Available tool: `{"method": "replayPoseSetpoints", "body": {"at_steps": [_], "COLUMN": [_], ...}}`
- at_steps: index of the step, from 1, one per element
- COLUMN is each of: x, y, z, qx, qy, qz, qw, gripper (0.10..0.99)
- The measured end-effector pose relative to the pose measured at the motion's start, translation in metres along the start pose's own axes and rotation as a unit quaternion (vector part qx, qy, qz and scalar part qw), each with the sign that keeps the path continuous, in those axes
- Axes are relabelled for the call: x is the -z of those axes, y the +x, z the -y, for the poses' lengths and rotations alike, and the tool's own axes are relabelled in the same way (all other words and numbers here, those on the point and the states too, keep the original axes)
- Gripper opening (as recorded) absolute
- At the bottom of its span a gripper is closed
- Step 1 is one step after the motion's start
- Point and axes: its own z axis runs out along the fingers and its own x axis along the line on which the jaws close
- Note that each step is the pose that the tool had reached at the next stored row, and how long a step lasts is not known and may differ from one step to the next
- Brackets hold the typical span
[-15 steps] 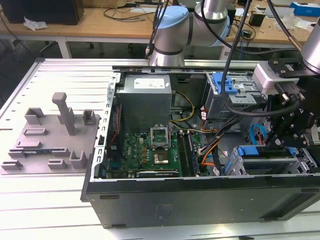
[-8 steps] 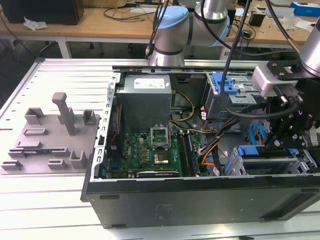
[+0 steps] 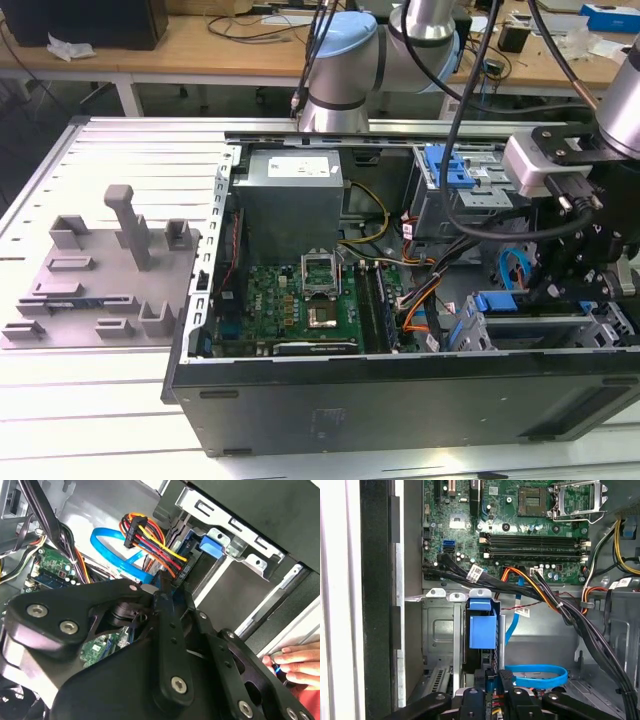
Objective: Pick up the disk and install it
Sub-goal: 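Insert the second disk wire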
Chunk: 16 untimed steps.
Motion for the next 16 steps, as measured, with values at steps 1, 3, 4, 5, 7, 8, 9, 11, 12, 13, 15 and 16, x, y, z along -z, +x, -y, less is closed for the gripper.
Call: {"method": "replayPoseSetpoints", "body": {"at_steps": [1,3,4,5,7,8,9,11,12,13,15,16], "x": [0.0010,0.0056,0.0075,0.0105,0.0198,0.0228,0.0280,0.0367,0.0405,0.0458,0.0483,0.0483], "y": [-0.0001,-0.0006,-0.0008,-0.0013,-0.0026,-0.0031,-0.0044,-0.0069,-0.0080,-0.0096,-0.0110,-0.0110], "z": [0.0000,0.0002,0.0003,0.0005,0.0010,0.0011,0.0013,0.0018,0.0020,0.0023,0.0023,0.0023], "qx": [0.000,0.000,0.000,0.000,0.000,0.000,0.000,0.000,0.000,0.000,0.000,0.000], "qy": [0.0000,0.0000,0.0000,0.0000,0.0000,0.0000,0.0000,0.0000,0.0002,0.0006,0.0014,0.0014], "qz": [-0.0001,-0.0003,-0.0003,-0.0004,-0.0009,-0.0012,-0.0020,-0.0032,-0.0037,-0.0042,-0.0048,-0.0049], "qw": [1.0000,1.0000,1.0000,1.0000,1.0000,1.0000,1.0000,1.0000,1.0000,1.0000,1.0000,1.0000], "gripper": [0.243,0.243,0.243,0.243,0.243,0.243,0.243,0.161,0.106,0.106,0.106,0.106]}}
